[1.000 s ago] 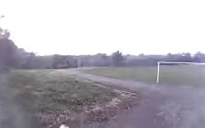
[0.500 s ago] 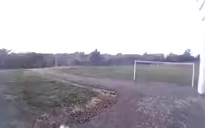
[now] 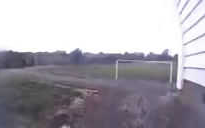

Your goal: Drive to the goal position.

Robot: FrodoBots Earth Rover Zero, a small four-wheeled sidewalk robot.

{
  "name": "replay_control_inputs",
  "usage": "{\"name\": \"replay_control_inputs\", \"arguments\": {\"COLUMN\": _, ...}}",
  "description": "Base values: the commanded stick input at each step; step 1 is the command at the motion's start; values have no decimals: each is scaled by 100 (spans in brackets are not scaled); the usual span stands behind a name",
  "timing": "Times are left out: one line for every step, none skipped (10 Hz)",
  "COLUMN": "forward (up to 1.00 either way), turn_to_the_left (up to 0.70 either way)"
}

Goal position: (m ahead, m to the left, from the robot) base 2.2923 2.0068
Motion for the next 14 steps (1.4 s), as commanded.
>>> {"name": "replay_control_inputs", "arguments": {"forward": 45, "turn_to_the_left": -27}}
{"name": "replay_control_inputs", "arguments": {"forward": 45, "turn_to_the_left": -27}}
{"name": "replay_control_inputs", "arguments": {"forward": 45, "turn_to_the_left": -27}}
{"name": "replay_control_inputs", "arguments": {"forward": 45, "turn_to_the_left": -27}}
{"name": "replay_control_inputs", "arguments": {"forward": 45, "turn_to_the_left": -27}}
{"name": "replay_control_inputs", "arguments": {"forward": 45, "turn_to_the_left": -27}}
{"name": "replay_control_inputs", "arguments": {"forward": 45, "turn_to_the_left": -27}}
{"name": "replay_control_inputs", "arguments": {"forward": 45, "turn_to_the_left": -27}}
{"name": "replay_control_inputs", "arguments": {"forward": 45, "turn_to_the_left": -27}}
{"name": "replay_control_inputs", "arguments": {"forward": 45, "turn_to_the_left": -27}}
{"name": "replay_control_inputs", "arguments": {"forward": 45, "turn_to_the_left": -27}}
{"name": "replay_control_inputs", "arguments": {"forward": 45, "turn_to_the_left": -27}}
{"name": "replay_control_inputs", "arguments": {"forward": 45, "turn_to_the_left": -27}}
{"name": "replay_control_inputs", "arguments": {"forward": 45, "turn_to_the_left": -27}}
